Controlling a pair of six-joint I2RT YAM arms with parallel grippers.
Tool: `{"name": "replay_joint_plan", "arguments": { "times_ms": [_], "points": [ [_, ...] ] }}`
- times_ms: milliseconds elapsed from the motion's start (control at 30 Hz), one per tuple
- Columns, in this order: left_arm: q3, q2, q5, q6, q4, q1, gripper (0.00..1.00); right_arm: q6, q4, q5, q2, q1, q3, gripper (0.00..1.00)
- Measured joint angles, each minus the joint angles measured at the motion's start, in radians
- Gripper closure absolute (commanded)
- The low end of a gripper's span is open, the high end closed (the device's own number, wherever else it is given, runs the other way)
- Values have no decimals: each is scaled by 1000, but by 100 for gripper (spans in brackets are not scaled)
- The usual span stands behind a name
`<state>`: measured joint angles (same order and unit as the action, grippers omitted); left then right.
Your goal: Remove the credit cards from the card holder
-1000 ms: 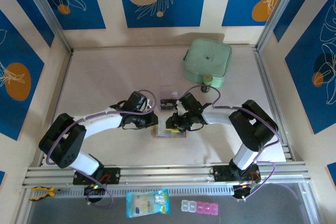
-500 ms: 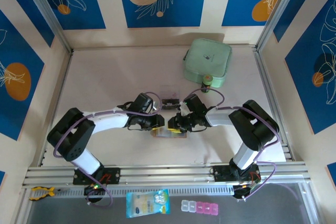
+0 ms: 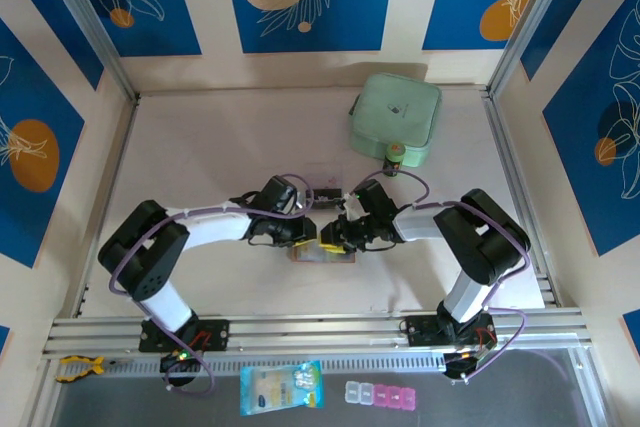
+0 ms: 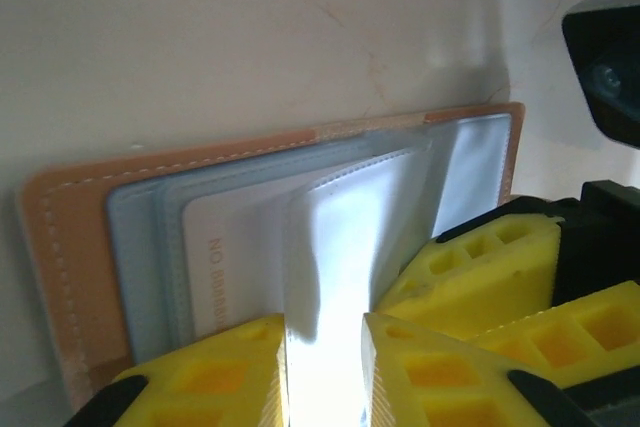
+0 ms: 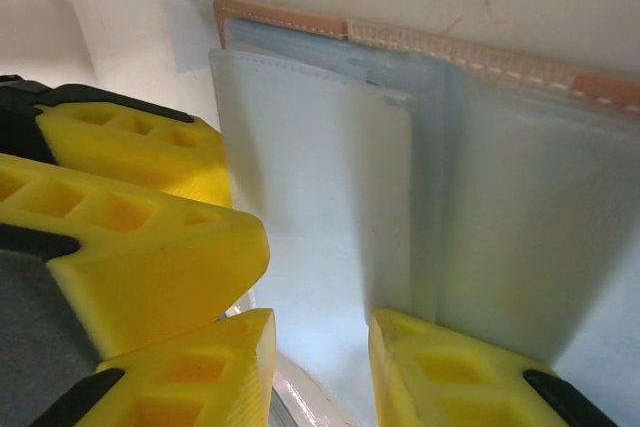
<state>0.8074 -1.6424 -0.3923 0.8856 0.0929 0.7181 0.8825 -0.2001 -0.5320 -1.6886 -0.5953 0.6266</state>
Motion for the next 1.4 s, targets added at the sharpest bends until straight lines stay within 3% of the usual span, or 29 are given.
{"name": "replay_joint_plan", "arguments": {
  "times_ms": [367, 833, 1200, 1400],
  "points": [
    [38, 0, 0, 0, 27, 4, 75, 13, 34, 21, 44, 6, -2, 61],
    [109, 10, 0, -1, 66, 54, 71, -23, 217, 140, 353, 76, -12, 59],
    [195, -91, -6, 0, 72, 119, 85, -37, 299, 164, 479, 148, -101, 58],
    [222, -135, -13, -4, 70, 130, 79, -37, 314, 164, 522, 165, -119, 58]
  ]
}}
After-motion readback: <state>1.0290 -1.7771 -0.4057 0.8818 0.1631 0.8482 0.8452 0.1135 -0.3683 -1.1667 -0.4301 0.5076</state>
